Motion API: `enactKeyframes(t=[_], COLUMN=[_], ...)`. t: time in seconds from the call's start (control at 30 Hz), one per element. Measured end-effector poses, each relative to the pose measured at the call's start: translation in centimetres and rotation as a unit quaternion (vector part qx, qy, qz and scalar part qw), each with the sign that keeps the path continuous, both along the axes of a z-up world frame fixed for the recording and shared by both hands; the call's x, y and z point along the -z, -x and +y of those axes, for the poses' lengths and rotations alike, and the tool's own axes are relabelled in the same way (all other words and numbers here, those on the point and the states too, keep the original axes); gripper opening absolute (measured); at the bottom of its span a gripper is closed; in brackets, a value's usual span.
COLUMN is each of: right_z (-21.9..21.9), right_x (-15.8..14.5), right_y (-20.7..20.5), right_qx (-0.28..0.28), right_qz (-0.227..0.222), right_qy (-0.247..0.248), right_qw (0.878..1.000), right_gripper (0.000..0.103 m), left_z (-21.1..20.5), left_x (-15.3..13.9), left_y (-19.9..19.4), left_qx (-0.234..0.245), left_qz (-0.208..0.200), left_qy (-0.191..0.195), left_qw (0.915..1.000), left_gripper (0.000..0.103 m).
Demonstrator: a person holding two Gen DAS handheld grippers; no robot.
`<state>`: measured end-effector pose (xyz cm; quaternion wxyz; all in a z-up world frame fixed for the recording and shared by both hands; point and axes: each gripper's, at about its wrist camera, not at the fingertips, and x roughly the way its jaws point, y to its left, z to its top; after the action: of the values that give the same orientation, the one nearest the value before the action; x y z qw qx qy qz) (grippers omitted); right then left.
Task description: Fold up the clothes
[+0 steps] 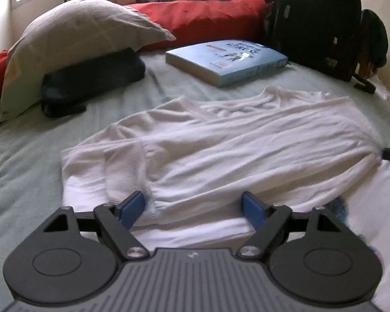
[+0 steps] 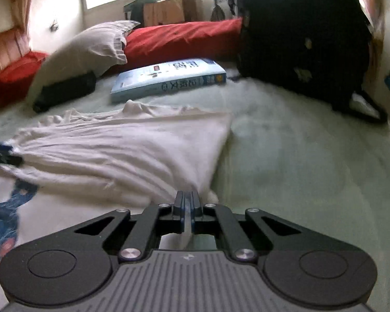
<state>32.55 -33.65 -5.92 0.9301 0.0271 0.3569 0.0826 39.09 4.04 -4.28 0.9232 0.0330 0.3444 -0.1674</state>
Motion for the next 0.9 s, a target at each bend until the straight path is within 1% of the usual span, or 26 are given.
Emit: enactKeyframes(t=[0.1,0.27,0.4,0.43,0.47,0.53,0.57,0.6,0.63,0.7,0.73,0.8,0.9], right_z=[0.4,1.4,2.3,2.5,2.7,3.1,3.0,2.8,2.8,2.9,3.2,4.1,6.0], right_x=[0.1,0.1,0.1,0.1,0.1,0.1,-0.3,-0.8,-1.3,-2.3,-2.7,-3.3,-3.8], right_y=[-0.2,-0.7,-1.1,-1.2,-1.3,-1.6,-1.0,-0.2,0.8,2.3,2.8,3.5,2.8], right_qx=[-0.007,-0.013,-0.018,-0.019,-0.020,-0.022,-0.019,-0.018,-0.019,-0.027,-0.034,-0.051,-0.089], right_qz=[0.003,-0.005,-0.011,-0.012,-0.014,-0.017,-0.016,-0.019,-0.027,-0.041,-0.049,-0.066,-0.082], right_qy=[-0.003,0.006,0.012,0.014,0.016,0.019,0.019,0.015,0.010,-0.002,0.000,0.010,0.050], right_qw=[1.000,1.000,1.000,1.000,1.000,0.999,1.000,1.000,0.999,0.999,0.998,0.997,0.991], right_gripper=[0.008,0.012,0.019,0.020,0.020,0.022,0.022,0.025,0.031,0.038,0.040,0.041,0.041], left_z=[0.3,0.4,0.1,0.0,0.3,1.5,2.0,2.4,2.6,2.8,2.5,1.5,-0.5], left_x=[0.5,0.9,2.7,3.2,3.3,3.0,2.6,2.0,1.4,0.2,-0.2,-0.6,-0.3], left_y=[-0.1,-0.6,-1.5,-1.7,-1.6,-0.8,-0.4,0.0,0.3,0.6,0.7,0.7,1.7], left_qx=[-0.001,-0.002,-0.008,-0.010,-0.011,-0.011,-0.011,-0.012,-0.010,-0.003,0.000,0.007,0.032], left_qz=[0.003,0.007,0.033,0.041,0.044,0.042,0.039,0.034,0.027,0.013,0.008,0.005,-0.002], left_qy=[0.000,0.004,-0.019,-0.026,-0.027,-0.018,-0.014,-0.010,-0.005,0.010,0.013,0.010,0.000], left_qw=[1.0000,1.0000,0.9992,0.9988,0.9986,0.9989,0.9991,0.9993,0.9996,0.9999,0.9999,0.9999,0.9995], left_gripper=[0.083,0.083,0.083,0.084,0.087,0.085,0.085,0.085,0.085,0.086,0.086,0.086,0.086])
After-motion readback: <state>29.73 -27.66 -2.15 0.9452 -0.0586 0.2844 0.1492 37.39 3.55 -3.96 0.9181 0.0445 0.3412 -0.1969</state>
